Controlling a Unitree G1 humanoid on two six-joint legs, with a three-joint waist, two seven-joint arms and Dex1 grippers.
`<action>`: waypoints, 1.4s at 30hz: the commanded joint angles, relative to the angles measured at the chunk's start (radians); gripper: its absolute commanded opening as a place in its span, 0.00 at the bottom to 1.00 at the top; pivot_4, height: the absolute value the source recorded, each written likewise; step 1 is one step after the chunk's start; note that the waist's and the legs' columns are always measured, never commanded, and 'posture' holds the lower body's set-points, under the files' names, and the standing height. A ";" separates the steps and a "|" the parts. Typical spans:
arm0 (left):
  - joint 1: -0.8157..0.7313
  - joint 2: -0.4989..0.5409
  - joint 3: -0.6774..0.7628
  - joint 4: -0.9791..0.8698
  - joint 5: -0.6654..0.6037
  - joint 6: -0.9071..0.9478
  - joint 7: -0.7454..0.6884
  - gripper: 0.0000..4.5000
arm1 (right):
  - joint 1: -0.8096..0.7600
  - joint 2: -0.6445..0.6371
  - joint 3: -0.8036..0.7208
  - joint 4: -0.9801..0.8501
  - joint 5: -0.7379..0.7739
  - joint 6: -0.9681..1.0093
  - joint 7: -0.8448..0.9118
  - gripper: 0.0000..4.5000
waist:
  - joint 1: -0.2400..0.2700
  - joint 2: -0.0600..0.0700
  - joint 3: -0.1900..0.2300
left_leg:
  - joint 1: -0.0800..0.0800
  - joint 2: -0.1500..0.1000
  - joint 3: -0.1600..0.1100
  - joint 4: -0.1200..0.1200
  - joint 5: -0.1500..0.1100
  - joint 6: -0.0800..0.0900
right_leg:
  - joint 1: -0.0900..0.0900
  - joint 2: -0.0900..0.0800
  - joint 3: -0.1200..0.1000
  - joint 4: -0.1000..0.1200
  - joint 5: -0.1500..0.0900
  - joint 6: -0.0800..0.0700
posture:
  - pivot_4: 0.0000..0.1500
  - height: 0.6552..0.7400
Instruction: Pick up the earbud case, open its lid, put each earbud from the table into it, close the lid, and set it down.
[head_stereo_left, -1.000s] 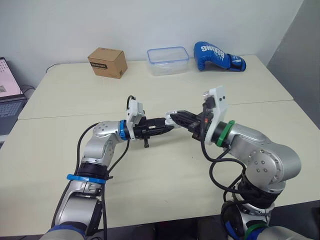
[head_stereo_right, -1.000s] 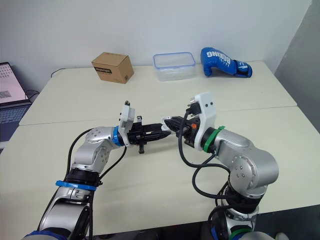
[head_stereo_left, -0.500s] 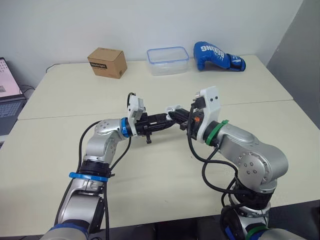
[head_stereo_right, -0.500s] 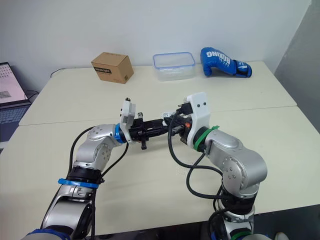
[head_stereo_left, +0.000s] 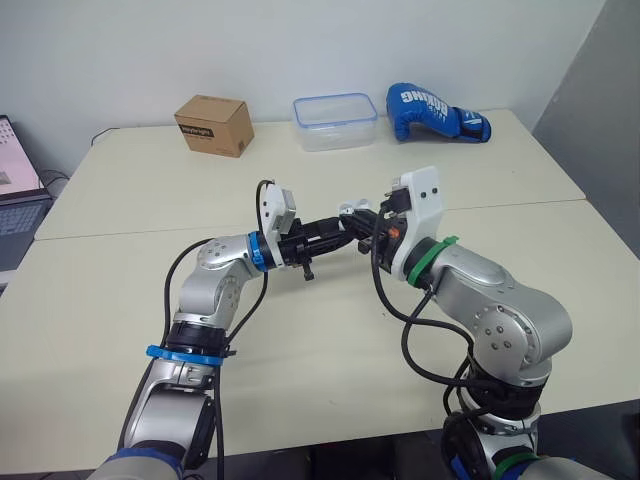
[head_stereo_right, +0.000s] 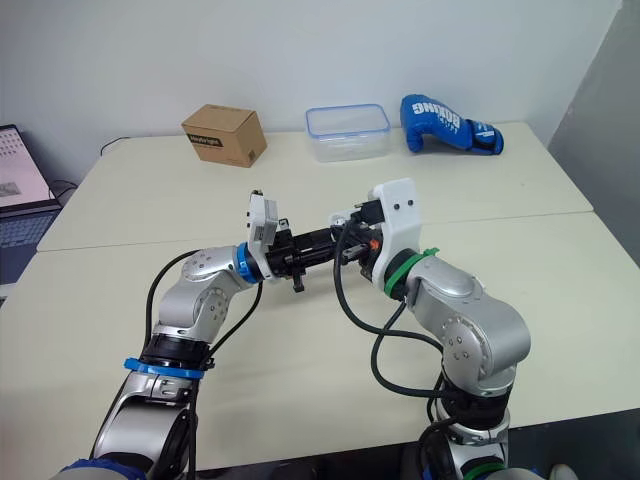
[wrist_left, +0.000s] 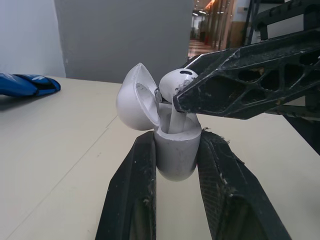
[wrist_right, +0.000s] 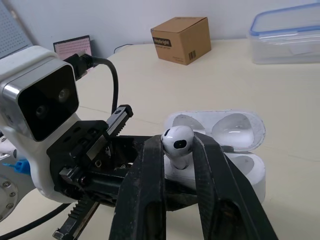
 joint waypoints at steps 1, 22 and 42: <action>-0.019 -0.016 0.035 -0.085 -0.028 -0.026 0.027 0.17 | -0.002 -0.006 0.037 -0.007 0.022 0.023 -0.018 0.09 | 0.000 0.000 0.000 | 0.000 0.000 0.000 0.000 0.000 0.000 | 0.000 0.000 0.000 0.000 0.000 0.000 | 1.00 0.89; 0.006 -0.001 0.033 -0.129 -0.048 0.005 0.033 0.17 | -0.001 -0.127 0.060 -0.042 0.058 -0.117 -0.019 0.62 | 0.000 0.000 0.000 | 0.000 0.000 0.000 0.000 0.000 0.000 | 0.000 0.000 0.000 -0.001 0.000 0.000 | 1.00 0.89; 0.019 0.105 0.052 -0.067 -0.159 0.140 -0.186 0.17 | -0.104 -0.844 -0.189 0.139 0.472 -0.041 0.469 0.62 | 0.006 0.000 0.001 | 0.000 0.000 0.001 -0.001 -0.001 0.002 | 0.002 0.001 -0.001 -0.003 0.000 0.000 | 1.00 0.89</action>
